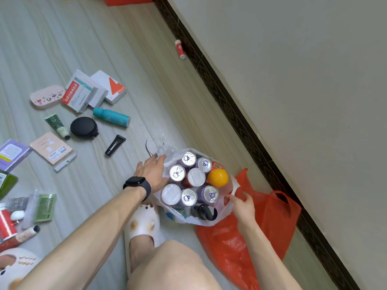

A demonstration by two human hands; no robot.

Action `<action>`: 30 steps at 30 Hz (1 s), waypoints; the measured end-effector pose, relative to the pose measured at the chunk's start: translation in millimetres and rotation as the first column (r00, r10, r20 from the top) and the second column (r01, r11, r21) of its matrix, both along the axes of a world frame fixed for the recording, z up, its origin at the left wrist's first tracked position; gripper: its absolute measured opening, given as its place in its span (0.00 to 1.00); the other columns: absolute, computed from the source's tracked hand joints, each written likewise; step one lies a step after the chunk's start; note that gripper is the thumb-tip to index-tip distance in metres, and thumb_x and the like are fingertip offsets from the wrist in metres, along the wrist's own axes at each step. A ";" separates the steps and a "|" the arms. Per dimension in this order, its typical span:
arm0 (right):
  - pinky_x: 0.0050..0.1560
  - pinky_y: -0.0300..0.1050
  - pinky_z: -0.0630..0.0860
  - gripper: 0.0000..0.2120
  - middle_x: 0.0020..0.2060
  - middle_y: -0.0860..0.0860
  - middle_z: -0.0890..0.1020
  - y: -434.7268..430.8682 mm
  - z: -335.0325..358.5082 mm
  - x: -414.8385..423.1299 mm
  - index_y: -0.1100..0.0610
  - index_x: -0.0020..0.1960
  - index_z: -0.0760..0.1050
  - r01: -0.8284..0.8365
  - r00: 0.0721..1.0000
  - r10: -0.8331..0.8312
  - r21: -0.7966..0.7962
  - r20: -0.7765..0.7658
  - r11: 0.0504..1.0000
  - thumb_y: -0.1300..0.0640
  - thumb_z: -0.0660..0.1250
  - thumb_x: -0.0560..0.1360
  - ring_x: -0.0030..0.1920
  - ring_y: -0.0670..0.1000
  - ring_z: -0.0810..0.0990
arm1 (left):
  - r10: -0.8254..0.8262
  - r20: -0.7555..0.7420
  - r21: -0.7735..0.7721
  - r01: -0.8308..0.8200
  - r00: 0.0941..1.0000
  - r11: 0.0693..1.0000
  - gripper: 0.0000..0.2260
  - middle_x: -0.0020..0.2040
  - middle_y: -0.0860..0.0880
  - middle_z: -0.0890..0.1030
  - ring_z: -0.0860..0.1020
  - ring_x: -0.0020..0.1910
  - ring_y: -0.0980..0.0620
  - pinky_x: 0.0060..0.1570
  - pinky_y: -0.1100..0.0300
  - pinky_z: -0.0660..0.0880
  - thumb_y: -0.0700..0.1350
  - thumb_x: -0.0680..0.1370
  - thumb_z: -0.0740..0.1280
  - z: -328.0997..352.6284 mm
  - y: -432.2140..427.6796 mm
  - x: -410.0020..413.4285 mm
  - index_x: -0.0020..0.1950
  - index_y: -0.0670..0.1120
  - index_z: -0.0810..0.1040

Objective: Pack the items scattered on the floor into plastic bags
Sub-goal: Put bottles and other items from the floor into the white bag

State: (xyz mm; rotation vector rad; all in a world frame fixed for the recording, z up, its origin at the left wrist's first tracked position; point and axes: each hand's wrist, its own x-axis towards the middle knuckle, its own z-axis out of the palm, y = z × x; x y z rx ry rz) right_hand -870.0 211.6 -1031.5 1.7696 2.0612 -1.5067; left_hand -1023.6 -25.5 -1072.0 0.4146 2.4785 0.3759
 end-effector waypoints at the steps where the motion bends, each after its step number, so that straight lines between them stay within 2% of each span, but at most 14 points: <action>1: 0.48 0.47 0.72 0.25 0.44 0.52 0.80 1.2 5.8 -6.4 0.59 0.71 0.67 0.053 0.997 -0.054 -0.024 -0.047 0.998 0.62 0.68 0.76 0.43 0.51 0.79 | -0.040 0.010 -0.030 0.040 0.999 0.999 0.20 0.68 0.45 0.73 0.69 0.68 0.44 0.67 0.47 0.66 0.52 0.78 0.63 3.4 1.2 -5.1 0.68 0.48 0.72; 3: 0.39 0.47 0.73 0.20 0.34 0.53 0.79 7.2 17.3 -19.0 0.61 0.68 0.71 0.134 0.971 -0.152 -0.103 -0.186 0.986 0.64 0.65 0.76 0.32 0.50 0.77 | 0.000 0.053 0.036 -0.002 0.999 0.999 0.14 0.59 0.44 0.80 0.76 0.58 0.44 0.58 0.51 0.73 0.51 0.80 0.58 14.8 6.3 -8.8 0.54 0.45 0.79; 4: 0.37 0.48 0.72 0.19 0.32 0.54 0.78 10.3 22.6 -25.1 0.60 0.67 0.72 0.148 0.953 -0.175 -0.124 -0.247 0.981 0.65 0.64 0.76 0.28 0.49 0.75 | 0.106 0.144 0.149 -0.128 0.984 0.980 0.14 0.54 0.44 0.82 0.78 0.52 0.45 0.53 0.52 0.74 0.50 0.81 0.56 23.1 9.5 -10.2 0.51 0.44 0.78; 5: 0.36 0.49 0.71 0.18 0.32 0.54 0.77 12.0 28.7 -30.0 0.60 0.65 0.73 0.143 0.939 -0.173 -0.120 -0.297 0.982 0.66 0.64 0.75 0.27 0.48 0.73 | 0.226 0.256 0.280 -0.296 0.940 0.913 0.12 0.48 0.46 0.84 0.79 0.45 0.48 0.47 0.54 0.73 0.48 0.81 0.55 33.8 13.2 -12.3 0.48 0.44 0.76; 7: 0.37 0.51 0.71 0.16 0.35 0.54 0.77 9.4 40.4 -35.2 0.59 0.62 0.74 0.116 0.919 -0.149 -0.109 -0.364 0.987 0.67 0.64 0.75 0.25 0.47 0.70 | 0.413 0.428 0.463 -0.587 0.804 0.664 0.09 0.33 0.48 0.82 0.77 0.33 0.51 0.39 0.56 0.71 0.45 0.80 0.55 60.1 22.0 -22.7 0.45 0.45 0.72; 9: 0.35 0.50 0.71 0.15 0.38 0.52 0.78 2.1 50.1 -34.7 0.60 0.62 0.75 0.074 0.910 -0.109 -0.102 -0.401 0.992 0.68 0.65 0.76 0.26 0.47 0.70 | 0.458 0.531 0.550 -0.701 0.713 0.454 0.10 0.27 0.49 0.73 0.72 0.28 0.48 0.34 0.57 0.70 0.44 0.81 0.58 91.7 28.9 -34.0 0.42 0.44 0.72; 10: 0.33 0.47 0.71 0.15 0.38 0.51 0.79 -0.4 54.4 -34.1 0.60 0.61 0.75 0.062 0.904 -0.095 -0.092 -0.417 0.994 0.69 0.65 0.76 0.26 0.47 0.70 | 0.431 0.532 0.579 -0.684 0.729 0.444 0.11 0.28 0.49 0.70 0.69 0.27 0.49 0.32 0.58 0.69 0.45 0.82 0.59 106.3 31.8 -38.1 0.40 0.44 0.72; 12: 0.31 0.43 0.69 0.14 0.39 0.50 0.79 -0.7 66.0 -35.6 0.60 0.61 0.76 0.057 0.884 -0.082 -0.069 -0.460 0.996 0.70 0.63 0.77 0.26 0.47 0.69 | 0.358 0.454 0.608 -0.577 0.816 0.545 0.13 0.29 0.50 0.71 0.67 0.25 0.50 0.30 0.59 0.69 0.47 0.82 0.60 131.8 36.5 -39.3 0.39 0.44 0.72; 14: 0.30 0.41 0.69 0.14 0.42 0.51 0.81 2.0 83.7 -39.6 0.58 0.59 0.76 0.043 0.861 -0.066 -0.058 -0.504 0.997 0.70 0.61 0.78 0.28 0.46 0.69 | 0.327 0.423 0.616 -0.533 0.845 0.580 0.12 0.29 0.51 0.72 0.67 0.25 0.51 0.30 0.59 0.69 0.47 0.82 0.60 151.0 40.0 -36.0 0.40 0.45 0.72; 17: 0.30 0.39 0.67 0.14 0.40 0.50 0.80 1.0 104.1 -39.7 0.56 0.56 0.79 -0.022 0.824 -0.012 -0.054 -0.567 0.998 0.70 0.61 0.78 0.29 0.45 0.69 | 0.368 0.445 0.611 -0.577 0.816 0.541 0.09 0.29 0.52 0.72 0.66 0.22 0.53 0.30 0.60 0.68 0.44 0.82 0.61 168.2 39.2 -31.3 0.42 0.45 0.72; 20: 0.33 0.43 0.66 0.13 0.41 0.50 0.81 -3.0 114.2 -32.9 0.55 0.52 0.81 -0.052 0.800 0.029 -0.021 -0.599 0.998 0.69 0.62 0.79 0.29 0.44 0.69 | 0.418 0.476 0.610 -0.633 0.774 0.478 0.07 0.29 0.51 0.72 0.63 0.19 0.55 0.29 0.59 0.65 0.40 0.80 0.61 178.3 29.2 -29.9 0.42 0.44 0.72; 26: 0.38 0.52 0.73 0.15 0.41 0.50 0.81 -2.3 126.9 -18.9 0.52 0.49 0.82 -0.029 0.795 0.066 0.071 -0.603 0.997 0.68 0.62 0.78 0.32 0.48 0.71 | 0.412 0.388 0.649 -0.562 0.825 0.513 0.07 0.32 0.51 0.77 0.64 0.18 0.55 0.33 0.57 0.67 0.41 0.79 0.63 192.2 17.0 -23.4 0.41 0.43 0.74; 28: 0.39 0.51 0.75 0.15 0.41 0.50 0.81 -4.1 129.6 -11.7 0.52 0.49 0.82 -0.039 0.802 0.073 0.071 -0.593 0.997 0.68 0.62 0.78 0.33 0.48 0.72 | 0.413 0.404 0.653 -0.573 0.816 0.495 0.07 0.33 0.50 0.77 0.63 0.17 0.56 0.31 0.58 0.67 0.40 0.79 0.63 194.2 15.7 -20.6 0.41 0.44 0.73; 30: 0.36 0.46 0.75 0.15 0.42 0.51 0.81 -2.8 135.5 -10.7 0.52 0.48 0.82 -0.038 0.800 0.086 0.093 -0.594 0.995 0.68 0.61 0.78 0.32 0.46 0.72 | 0.435 0.384 0.672 -0.569 0.815 0.474 0.07 0.32 0.50 0.77 0.64 0.19 0.55 0.30 0.58 0.67 0.41 0.79 0.63 196.5 13.0 -23.1 0.40 0.44 0.73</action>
